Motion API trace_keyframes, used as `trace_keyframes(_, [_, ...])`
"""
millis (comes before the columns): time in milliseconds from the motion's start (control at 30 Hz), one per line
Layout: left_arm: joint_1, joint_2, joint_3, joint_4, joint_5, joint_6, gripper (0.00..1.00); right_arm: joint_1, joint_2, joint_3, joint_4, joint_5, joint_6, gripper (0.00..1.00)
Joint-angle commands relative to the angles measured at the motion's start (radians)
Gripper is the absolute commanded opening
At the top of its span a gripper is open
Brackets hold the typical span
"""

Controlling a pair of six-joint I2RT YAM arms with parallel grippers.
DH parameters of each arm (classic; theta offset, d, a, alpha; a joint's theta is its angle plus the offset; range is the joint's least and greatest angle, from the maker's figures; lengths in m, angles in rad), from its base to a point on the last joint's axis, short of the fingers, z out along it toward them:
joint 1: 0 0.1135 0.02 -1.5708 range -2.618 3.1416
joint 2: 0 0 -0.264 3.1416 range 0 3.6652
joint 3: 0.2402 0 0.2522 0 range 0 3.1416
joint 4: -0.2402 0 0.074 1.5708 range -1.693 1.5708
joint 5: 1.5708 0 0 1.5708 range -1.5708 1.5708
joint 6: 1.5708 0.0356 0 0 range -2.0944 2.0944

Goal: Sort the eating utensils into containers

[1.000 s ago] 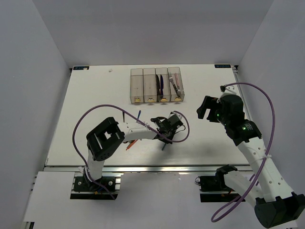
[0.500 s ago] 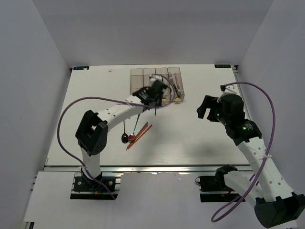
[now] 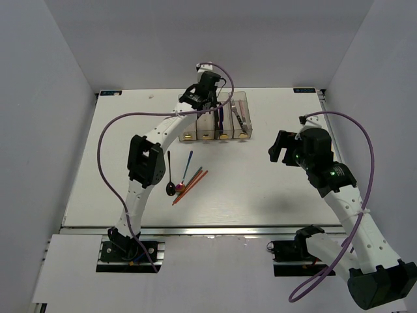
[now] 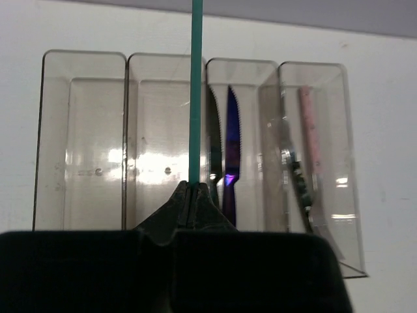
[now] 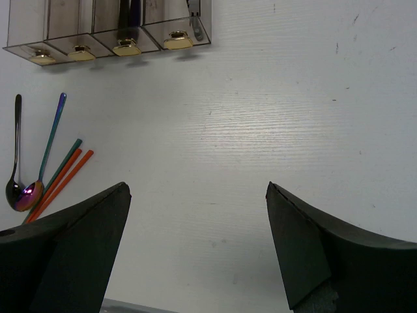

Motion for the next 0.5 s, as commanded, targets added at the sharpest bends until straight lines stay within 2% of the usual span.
trace_keyframes(0, [0.037,0.003,0.041,-0.048,0.051,0.013,0.0,-0.005,-0.007,0.012,0.03,0.005,-0.023,0.89])
trace_keyframes(233, [0.04,-0.037,-0.103,-0.019,0.055,0.007,0.04,-0.005,0.01,0.017,0.039,-0.009,-0.02,0.89])
trace_keyframes(267, [0.04,-0.039,-0.115,-0.016,0.063,0.007,0.07,-0.003,0.01,0.017,0.039,-0.009,-0.02,0.89])
trace_keyframes(300, [0.04,-0.045,-0.134,-0.01,0.072,0.009,0.13,-0.003,0.01,0.019,0.039,-0.009,-0.02,0.89])
trace_keyframes(333, [0.04,-0.046,-0.14,-0.009,0.077,0.006,0.29,-0.003,0.012,0.019,0.038,-0.009,-0.018,0.89])
trace_keyframes(433, [0.04,-0.069,-0.157,-0.005,0.101,0.007,0.53,-0.003,0.015,0.022,0.033,-0.009,-0.018,0.89])
trace_keyframes(467, [0.04,-0.082,-0.163,0.003,0.12,0.01,0.64,-0.003,0.016,0.023,0.032,-0.01,-0.018,0.89])
